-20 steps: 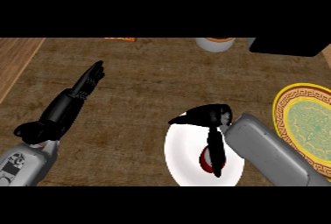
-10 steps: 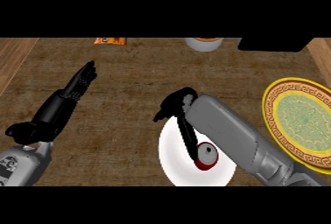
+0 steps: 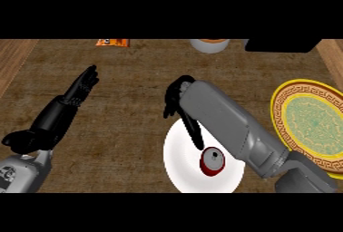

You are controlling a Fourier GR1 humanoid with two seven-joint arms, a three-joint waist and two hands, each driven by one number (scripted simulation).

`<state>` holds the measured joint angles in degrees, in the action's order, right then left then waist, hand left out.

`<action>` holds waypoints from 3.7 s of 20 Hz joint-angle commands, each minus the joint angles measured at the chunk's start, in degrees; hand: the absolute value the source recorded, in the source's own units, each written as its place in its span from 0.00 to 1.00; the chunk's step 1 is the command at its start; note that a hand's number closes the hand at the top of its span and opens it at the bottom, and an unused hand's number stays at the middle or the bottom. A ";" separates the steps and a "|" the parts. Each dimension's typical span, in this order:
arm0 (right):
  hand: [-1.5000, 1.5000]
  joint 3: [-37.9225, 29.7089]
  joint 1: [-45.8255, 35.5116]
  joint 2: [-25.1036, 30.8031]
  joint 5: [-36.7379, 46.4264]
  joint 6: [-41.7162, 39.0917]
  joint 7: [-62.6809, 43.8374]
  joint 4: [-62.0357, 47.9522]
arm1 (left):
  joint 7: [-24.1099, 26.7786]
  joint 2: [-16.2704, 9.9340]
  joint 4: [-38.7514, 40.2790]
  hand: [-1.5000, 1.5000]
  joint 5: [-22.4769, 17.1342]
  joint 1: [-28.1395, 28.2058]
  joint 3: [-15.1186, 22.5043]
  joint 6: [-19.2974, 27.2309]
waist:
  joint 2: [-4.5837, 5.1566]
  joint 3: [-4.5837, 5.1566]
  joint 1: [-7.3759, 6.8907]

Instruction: Pick the can from the plate and place it in the plate

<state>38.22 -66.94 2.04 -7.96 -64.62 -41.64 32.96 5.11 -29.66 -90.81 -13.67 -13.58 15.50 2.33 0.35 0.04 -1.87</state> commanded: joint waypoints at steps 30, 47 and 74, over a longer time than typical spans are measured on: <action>0.00 5.41 7.89 -2.00 9.41 -12.83 6.34 -4.21 | 0.24 5.34 0.45 0.50 5.58 1.87 -5.22 -4.22 | -0.21 -0.02 1.26; 1.00 11.92 21.34 5.20 12.48 -14.71 11.63 14.60 | -1.36 6.41 -3.37 0.50 6.83 4.56 -6.38 -4.87 | -0.24 -0.10 1.56; 1.00 13.17 37.50 9.99 58.17 54.31 -21.60 69.42 | -1.77 5.55 -2.20 0.50 6.40 9.45 -11.60 -4.98 | -3.06 -0.09 8.46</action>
<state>47.63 -35.00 11.41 43.34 -16.00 -55.33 91.67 2.25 -24.12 -92.80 -7.16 -5.44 4.20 -2.44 -3.17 -0.18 6.79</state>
